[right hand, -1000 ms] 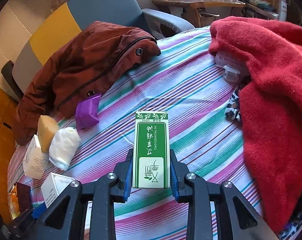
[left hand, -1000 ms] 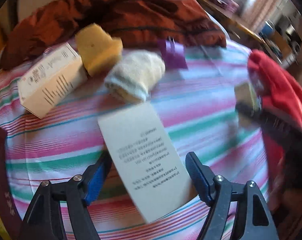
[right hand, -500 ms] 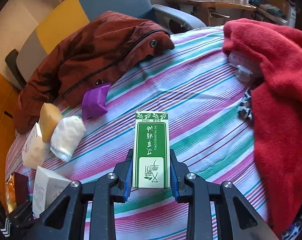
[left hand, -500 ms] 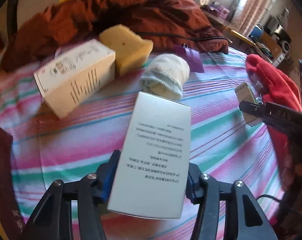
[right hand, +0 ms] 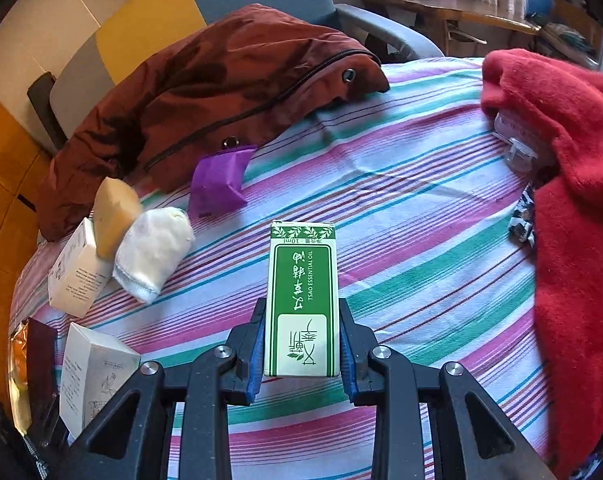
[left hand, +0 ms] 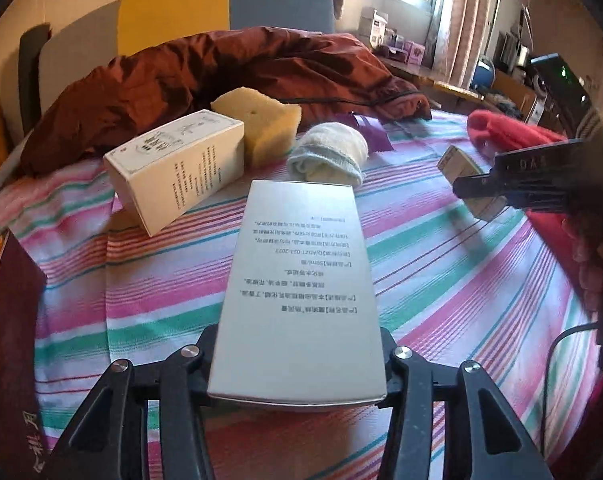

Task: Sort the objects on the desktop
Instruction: 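Carry the white box and green box over the gold tray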

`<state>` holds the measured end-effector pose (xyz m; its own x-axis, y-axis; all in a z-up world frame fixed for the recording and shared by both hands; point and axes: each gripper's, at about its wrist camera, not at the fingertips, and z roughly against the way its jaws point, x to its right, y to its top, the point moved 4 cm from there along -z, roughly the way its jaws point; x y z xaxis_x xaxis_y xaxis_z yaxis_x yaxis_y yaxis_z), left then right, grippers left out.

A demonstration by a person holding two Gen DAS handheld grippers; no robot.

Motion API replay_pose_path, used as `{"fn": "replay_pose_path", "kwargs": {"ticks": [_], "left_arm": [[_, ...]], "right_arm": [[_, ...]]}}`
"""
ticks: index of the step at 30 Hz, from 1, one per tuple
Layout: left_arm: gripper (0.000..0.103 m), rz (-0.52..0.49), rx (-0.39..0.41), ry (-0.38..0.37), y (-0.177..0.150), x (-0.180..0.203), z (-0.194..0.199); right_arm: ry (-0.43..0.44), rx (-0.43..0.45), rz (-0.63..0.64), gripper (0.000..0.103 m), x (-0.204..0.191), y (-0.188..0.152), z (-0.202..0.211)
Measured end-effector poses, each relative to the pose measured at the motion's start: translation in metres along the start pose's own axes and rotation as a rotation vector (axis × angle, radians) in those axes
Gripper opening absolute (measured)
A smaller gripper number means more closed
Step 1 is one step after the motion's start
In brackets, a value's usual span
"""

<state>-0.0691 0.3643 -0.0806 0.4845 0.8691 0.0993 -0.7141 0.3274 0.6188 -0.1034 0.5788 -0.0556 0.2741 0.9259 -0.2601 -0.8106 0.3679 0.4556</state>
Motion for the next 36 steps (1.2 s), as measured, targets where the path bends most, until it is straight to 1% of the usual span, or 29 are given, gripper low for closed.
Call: {"fn": "replay_pose_path", "kwargs": {"ticks": [4,6,8,10,12,13,16,19,20,23,26,30,33,36], "left_arm": [[0.051,0.024,0.011,-0.022,-0.006,-0.005,0.006],[0.051,0.027,0.013,-0.026,-0.009,-0.005,0.007],[0.051,0.027,0.018,-0.033,-0.015,-0.007,0.013],[0.05,0.018,0.021,-0.039,-0.02,-0.009,0.017],[0.051,0.013,0.022,-0.047,-0.023,-0.011,0.021],[0.051,0.013,0.023,-0.052,-0.024,-0.012,0.022],[0.05,0.014,0.023,-0.058,-0.028,-0.013,0.026],[0.05,-0.006,0.019,-0.043,-0.034,-0.012,0.033],[0.05,-0.008,0.019,-0.048,-0.037,-0.012,0.037],[0.05,-0.008,0.019,-0.093,-0.05,-0.012,0.055],[0.05,-0.011,0.034,-0.122,-0.061,-0.013,0.077],[0.05,-0.036,0.074,-0.165,-0.077,-0.014,0.114],[0.05,-0.054,0.111,-0.182,-0.086,-0.02,0.141],[0.05,-0.062,0.147,-0.173,-0.095,-0.034,0.165]], "right_arm": [[-0.022,0.027,0.073,0.031,-0.012,0.0,0.001],[-0.025,0.024,0.101,0.031,-0.017,-0.002,0.001],[-0.023,0.011,0.127,0.031,-0.022,-0.006,-0.002],[-0.049,-0.016,0.139,0.031,-0.026,-0.011,-0.006],[-0.052,-0.039,0.142,0.031,-0.031,-0.018,-0.005],[-0.049,-0.05,0.135,0.031,-0.034,-0.023,-0.003],[0.016,-0.074,0.08,0.031,-0.042,-0.041,0.01],[0.045,-0.081,0.053,0.031,-0.051,-0.058,0.024],[0.058,-0.079,0.05,0.031,-0.055,-0.064,0.029],[0.075,-0.066,0.043,0.031,-0.065,-0.081,0.044],[0.092,-0.053,0.033,0.031,-0.072,-0.103,0.06],[0.142,-0.057,-0.009,0.031,-0.085,-0.123,0.063],[0.159,-0.049,-0.015,0.031,-0.097,-0.138,0.069],[0.191,-0.045,-0.025,0.031,-0.113,-0.151,0.073]]}}
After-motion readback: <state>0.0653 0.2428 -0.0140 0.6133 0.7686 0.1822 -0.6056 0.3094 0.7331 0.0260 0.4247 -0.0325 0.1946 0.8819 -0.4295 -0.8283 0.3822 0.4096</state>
